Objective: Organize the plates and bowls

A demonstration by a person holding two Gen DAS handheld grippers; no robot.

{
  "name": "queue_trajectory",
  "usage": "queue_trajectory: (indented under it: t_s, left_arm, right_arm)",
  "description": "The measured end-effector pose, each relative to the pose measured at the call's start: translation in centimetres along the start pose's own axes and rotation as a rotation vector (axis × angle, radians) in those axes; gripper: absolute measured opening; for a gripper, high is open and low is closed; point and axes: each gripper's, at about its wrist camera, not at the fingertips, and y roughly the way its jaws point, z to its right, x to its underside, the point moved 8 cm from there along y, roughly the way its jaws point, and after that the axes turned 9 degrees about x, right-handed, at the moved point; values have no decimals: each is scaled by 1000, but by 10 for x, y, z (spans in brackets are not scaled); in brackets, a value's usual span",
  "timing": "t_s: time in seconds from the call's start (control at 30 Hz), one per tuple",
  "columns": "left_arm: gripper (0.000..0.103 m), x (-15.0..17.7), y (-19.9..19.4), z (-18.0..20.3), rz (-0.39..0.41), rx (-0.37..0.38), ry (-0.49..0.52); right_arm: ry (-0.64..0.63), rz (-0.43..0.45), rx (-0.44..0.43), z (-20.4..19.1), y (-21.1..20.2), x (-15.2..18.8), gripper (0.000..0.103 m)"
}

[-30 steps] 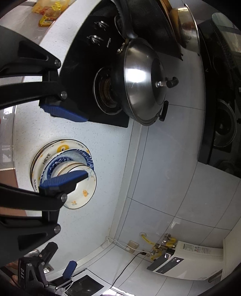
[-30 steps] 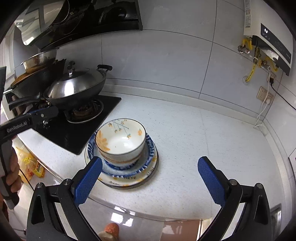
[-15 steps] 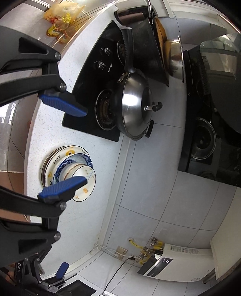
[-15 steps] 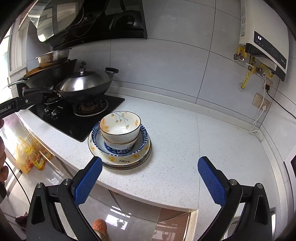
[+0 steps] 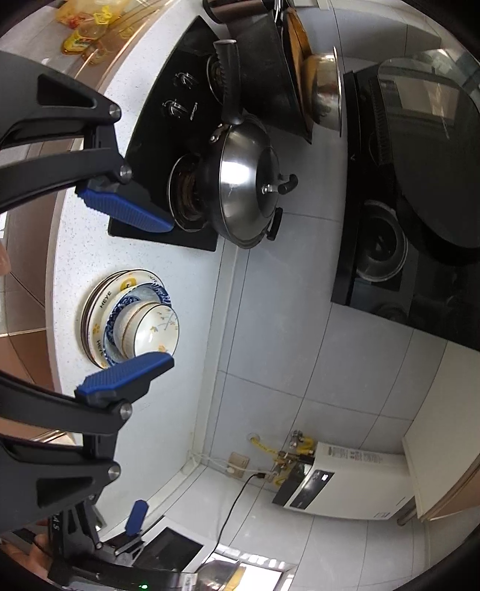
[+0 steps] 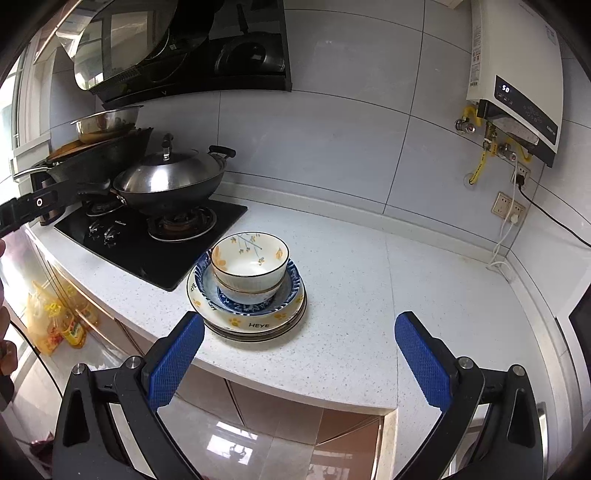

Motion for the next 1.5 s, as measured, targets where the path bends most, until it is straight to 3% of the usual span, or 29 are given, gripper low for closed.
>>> queue_trajectory:
  t_s: [0.1,0.17,0.4,0.73,1.07,1.5]
  left_arm:
    - [95,-1,-1,-5,-14,38,26]
    - [98,-2,-3,-7,-10,63,38]
    - [99,-6,-1,-22,-9,154,50]
    - [99,-3,-3,-43,2,160,37]
    - [99,19,-7,-42,-42,56,82]
    - [99,49,2,-3,-109,31,110]
  right_arm:
    - [4,-11,26,-10,-3,-1,102]
    - [6,-19,45,-16,-6,-1,102]
    - [30,-40,132,-29,-17,-1,102]
    - [70,-58,208,-35,-29,4,102]
    - [134,-13,150,-25,-38,5,102]
    - [235,14,49,11,-38,22,102]
